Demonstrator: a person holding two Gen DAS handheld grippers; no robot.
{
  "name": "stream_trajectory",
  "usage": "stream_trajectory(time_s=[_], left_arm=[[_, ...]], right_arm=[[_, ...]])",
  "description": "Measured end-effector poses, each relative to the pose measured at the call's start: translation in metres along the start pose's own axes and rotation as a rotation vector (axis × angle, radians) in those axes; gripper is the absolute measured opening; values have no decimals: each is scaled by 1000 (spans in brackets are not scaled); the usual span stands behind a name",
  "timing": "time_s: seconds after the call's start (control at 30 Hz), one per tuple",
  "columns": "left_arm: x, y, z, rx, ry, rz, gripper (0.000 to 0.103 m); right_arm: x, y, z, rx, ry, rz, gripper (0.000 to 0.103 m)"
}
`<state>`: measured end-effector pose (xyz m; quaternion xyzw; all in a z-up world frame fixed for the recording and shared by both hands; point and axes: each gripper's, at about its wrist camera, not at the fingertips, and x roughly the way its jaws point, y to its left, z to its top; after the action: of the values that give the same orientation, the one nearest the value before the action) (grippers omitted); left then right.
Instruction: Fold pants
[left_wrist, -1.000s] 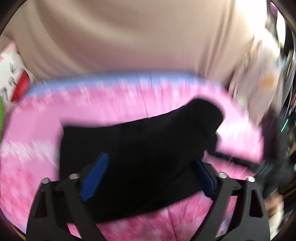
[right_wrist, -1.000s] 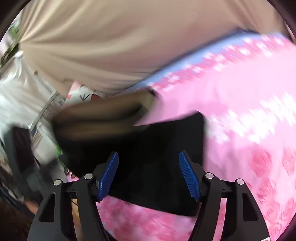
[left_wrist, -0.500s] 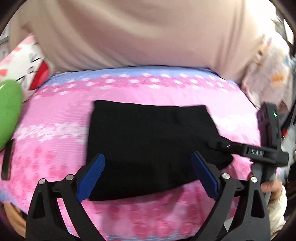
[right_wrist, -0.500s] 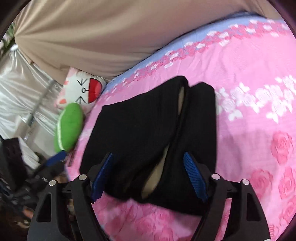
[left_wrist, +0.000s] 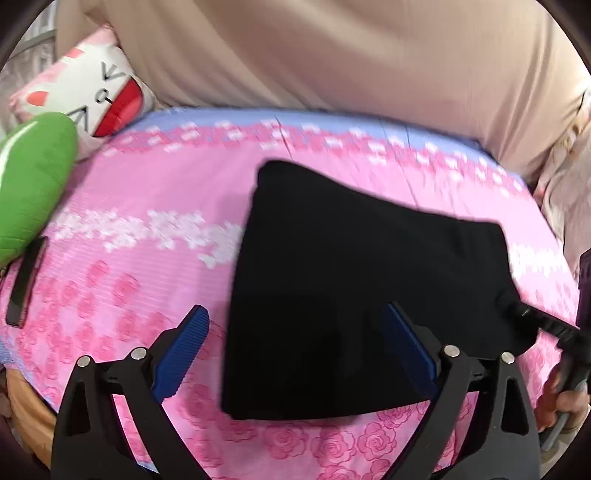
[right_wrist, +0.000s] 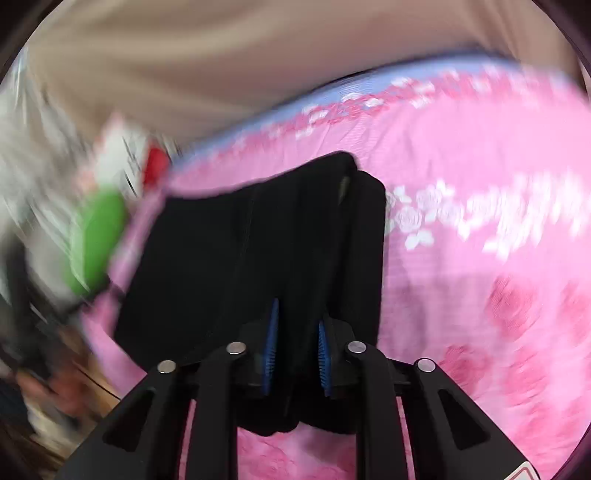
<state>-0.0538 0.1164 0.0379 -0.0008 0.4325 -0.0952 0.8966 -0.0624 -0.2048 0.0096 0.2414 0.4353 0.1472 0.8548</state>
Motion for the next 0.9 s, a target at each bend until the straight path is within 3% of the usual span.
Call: stream_trajectory(time_s=[0.07,0.13,0.2,0.27,0.33,0.37,0.4,0.43,0.47,0.5,0.53,0.57,0.6,0.7,0.73,0.9], left_arm=[[8,-7,-2,25,17,5,93],[11,-14,-3,58,8,21,93],[15,-22,-4,82,6,26,93],[18,-28,-3,91,9,27,93],[19,-34,-3,115,-8,51,93],[20,-36,-3,128,-14,66,93],[21,-37,-2,140,-17,87,93],[22,-36,-2,145,-15,100,93],[22,-33,-1,145,-23,100,93],[20,-29,-1,144,-29,99,93],[17,-23,0,136,-37,102,93],[15,-16,2,121,-47,107,93],[12,-6,3,100,-61,111,93],[7,20,6,38,-77,125,93],[6,26,5,27,-81,135,93],[4,61,-4,-19,-77,181,93]], right_arm=[[-23,4,7,17,-54,-5,22],[-42,27,20,-50,-103,-2,23],[-44,50,33,-103,-106,65,23],[-22,77,44,-191,-54,81,23],[9,86,52,-233,7,35,21],[35,76,59,-248,47,-71,14],[50,65,63,-241,60,-151,0],[62,41,71,-197,64,-179,0],[57,27,76,-124,60,-104,0],[50,25,80,-74,69,-97,0],[38,35,81,-91,38,-169,1],[30,50,81,-129,1,-232,12],[20,70,81,-173,-28,-244,12],[26,124,81,-242,7,-35,12],[40,145,82,-286,31,-2,12],[144,219,74,-426,190,30,10]])
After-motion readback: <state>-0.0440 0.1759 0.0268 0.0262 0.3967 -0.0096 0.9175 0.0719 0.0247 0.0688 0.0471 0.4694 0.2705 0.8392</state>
